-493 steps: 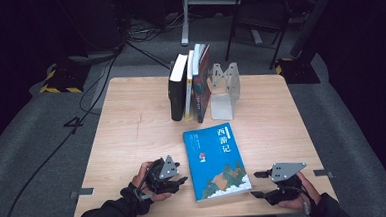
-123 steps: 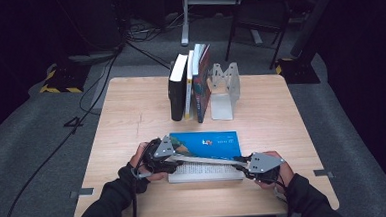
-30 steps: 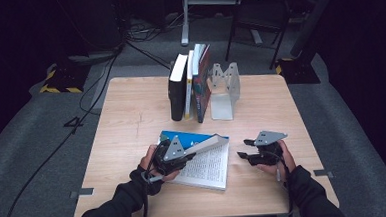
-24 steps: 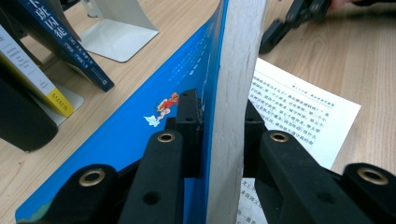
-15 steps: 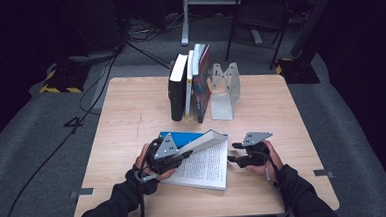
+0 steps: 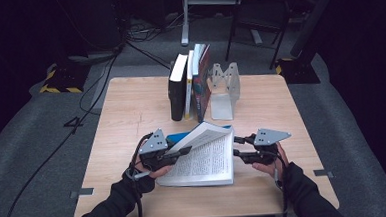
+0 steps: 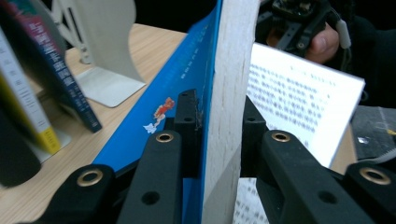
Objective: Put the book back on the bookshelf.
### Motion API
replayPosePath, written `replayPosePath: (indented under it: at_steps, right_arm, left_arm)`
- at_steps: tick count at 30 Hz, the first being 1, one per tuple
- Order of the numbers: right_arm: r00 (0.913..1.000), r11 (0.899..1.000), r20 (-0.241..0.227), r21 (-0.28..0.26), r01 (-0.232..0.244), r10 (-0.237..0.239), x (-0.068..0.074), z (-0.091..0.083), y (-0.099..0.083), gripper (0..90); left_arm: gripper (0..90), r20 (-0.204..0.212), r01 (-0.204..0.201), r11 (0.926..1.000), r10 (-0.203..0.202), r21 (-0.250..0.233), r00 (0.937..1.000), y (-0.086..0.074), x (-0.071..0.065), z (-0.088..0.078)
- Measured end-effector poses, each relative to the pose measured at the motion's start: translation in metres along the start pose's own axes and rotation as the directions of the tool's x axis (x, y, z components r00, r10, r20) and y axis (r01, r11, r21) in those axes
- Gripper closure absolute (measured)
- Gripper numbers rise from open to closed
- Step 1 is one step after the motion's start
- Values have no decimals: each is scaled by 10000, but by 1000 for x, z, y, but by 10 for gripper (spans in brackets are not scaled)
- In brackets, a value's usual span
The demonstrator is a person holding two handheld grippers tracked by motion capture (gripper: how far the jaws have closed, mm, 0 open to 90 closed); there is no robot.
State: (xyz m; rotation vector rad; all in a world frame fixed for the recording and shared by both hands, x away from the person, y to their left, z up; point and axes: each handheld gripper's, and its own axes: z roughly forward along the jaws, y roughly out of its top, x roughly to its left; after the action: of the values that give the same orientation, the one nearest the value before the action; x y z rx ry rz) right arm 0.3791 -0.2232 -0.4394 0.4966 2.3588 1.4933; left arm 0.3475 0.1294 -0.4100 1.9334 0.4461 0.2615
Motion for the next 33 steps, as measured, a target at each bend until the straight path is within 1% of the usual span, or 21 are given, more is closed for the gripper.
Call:
replayPosePath:
  at_steps: [1, 2, 3, 4, 5, 7, 10, 11, 13, 14, 15, 19, 20, 21, 22, 23, 24, 25, 28, 30, 33]
  right_arm:
    - [9999, 10000, 85, 24, 71, -71, 1, 0, 2, 531]
    - [10000, 10000, 93, -45, 34, -33, 1, 0, 3, 532]
    - [10000, 9999, 88, -134, 3, -2, 1, 0, 4, 531]
    - [10000, 9999, 78, -151, -3, 4, 1, 1, 6, 532]
    - [9999, 9998, 118, -183, 87, -85, 2, 1, 8, 531]
    - [9996, 9996, 167, -182, 227, -224, 4, 1, 11, 531]
    - [9992, 9989, 205, -308, 354, -348, 8, 1, 17, 530]
    - [9994, 9990, 173, -332, 316, -310, 8, 2, 19, 529]
    - [9995, 9986, 210, -463, 236, -227, 9, 3, 21, 524]
    - [9999, 9986, 134, -519, 51, -44, 9, 4, 21, 515]
    - [9999, 9987, 95, -510, -75, 80, 8, 4, 21, 487]
    - [9999, 9988, 32, -470, -97, 99, 10, 6, 22, 485]
    - [10000, 9991, 53, -423, -46, 48, 11, 7, 22, 485]
    - [10000, 9991, 53, -423, -46, 48, 11, 7, 22, 485]
    - [10000, 9995, 86, -308, 20, -18, 13, 10, 22, 485]
    - [9998, 9997, 174, -238, -70, 74, 13, 13, 21, 486]
    - [9998, 9995, 177, -290, -97, 102, 13, 13, 20, 486]
    - [9997, 9992, 190, -370, -139, 146, 13, 14, 20, 487]
    - [9992, 9989, 411, -468, 39, -19, 15, 13, 21, 496]
    - [9984, 9988, 561, -469, 127, -101, 15, 11, 22, 498]
    - [9977, 9970, 661, -757, 162, -112, 13, 3, 24, 507]
  left_arm:
    - [759, -8, -106, 9996, 106, 262, 9999, 1, -3, 1]
    - [757, -8, -106, 9996, 106, 262, 9999, 1, -3, 1]
    - [759, -93, -282, 9975, 289, 653, 9995, 1, -8, 1]
    - [759, -206, -418, 9958, 436, 814, 9988, 2, -11, 0]
    - [760, -289, -513, 9944, 542, 926, 9981, 2, -12, -2]
    - [759, -294, -492, 9946, 521, 918, 9982, 1, -13, -3]
    - [752, -133, -138, 9971, 148, 746, 9998, -7, -13, -6]
    - [744, -107, -164, 9970, 173, 754, 9998, -9, -14, -6]
    - [722, -196, 35, 9968, -19, 795, 9998, -14, -18, -6]
    - [690, -180, 182, 9966, -168, 802, 9997, -16, -18, -8]
    - [653, -202, 518, 9963, -505, 681, 9985, -19, -17, -9]
    - [586, -385, 721, 9947, -694, 738, 9968, -24, -19, -9]
    - [586, -538, 767, 9924, -718, 959, 9960, -27, -21, -6]
    - [566, -538, 767, 9924, -718, 959, 9960, -27, -21, -6]
    - [566, -753, 751, 9910, -670, 1105, 9949, -27, -22, -5]
    - [579, -749, 702, 9916, -623, 1082, 9952, -26, -21, -6]
    - [641, -704, 691, 9932, -626, 940, 9955, -24, -19, -8]
    - [669, -624, 754, 9928, -698, 928, 9956, -23, -17, -8]
    - [703, -469, 507, 9936, -462, 1006, 9978, -21, -14, -6]
    - [717, -342, 479, 9950, -451, 874, 9984, -19, -13, -3]
    - [735, 104, 443, 9971, -451, 623, 9989, -13, -10, 3]
